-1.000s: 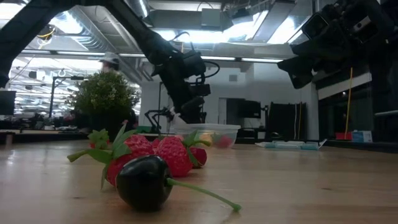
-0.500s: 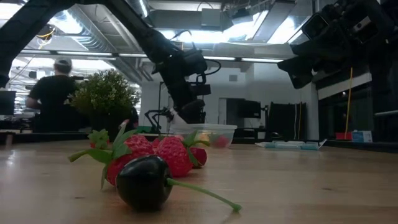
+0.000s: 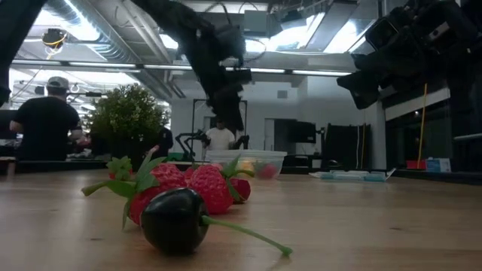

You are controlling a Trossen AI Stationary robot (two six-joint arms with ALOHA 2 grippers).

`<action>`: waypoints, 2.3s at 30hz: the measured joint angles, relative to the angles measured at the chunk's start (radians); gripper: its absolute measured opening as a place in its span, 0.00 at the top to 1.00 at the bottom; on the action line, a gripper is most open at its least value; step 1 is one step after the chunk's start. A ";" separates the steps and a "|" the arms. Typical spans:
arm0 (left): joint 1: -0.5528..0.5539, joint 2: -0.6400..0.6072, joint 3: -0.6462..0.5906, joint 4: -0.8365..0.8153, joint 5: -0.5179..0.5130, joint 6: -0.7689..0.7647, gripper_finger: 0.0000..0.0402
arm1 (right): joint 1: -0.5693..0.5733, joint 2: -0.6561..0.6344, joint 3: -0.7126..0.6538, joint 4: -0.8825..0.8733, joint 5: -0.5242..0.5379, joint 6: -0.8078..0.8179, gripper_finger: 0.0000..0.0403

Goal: Pick and placing Produce into tupperware
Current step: Put the red cherry into the transparent container

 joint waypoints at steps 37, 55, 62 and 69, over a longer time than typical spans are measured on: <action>-0.625 -0.625 -1.017 1.130 -0.111 -0.304 0.43 | 0.243 0.375 0.294 -0.029 0.237 -0.074 0.49; -0.863 -0.625 -1.024 1.197 -0.355 -0.188 0.43 | 0.309 0.504 0.707 -0.665 0.236 -0.126 0.49; -0.912 -0.625 -1.024 1.192 -0.374 -0.188 0.43 | 0.345 0.503 0.727 -0.692 0.245 -0.139 0.49; -0.935 -0.625 -1.024 1.189 -0.374 -0.197 0.43 | 0.362 0.503 0.728 -0.745 0.341 -0.231 0.49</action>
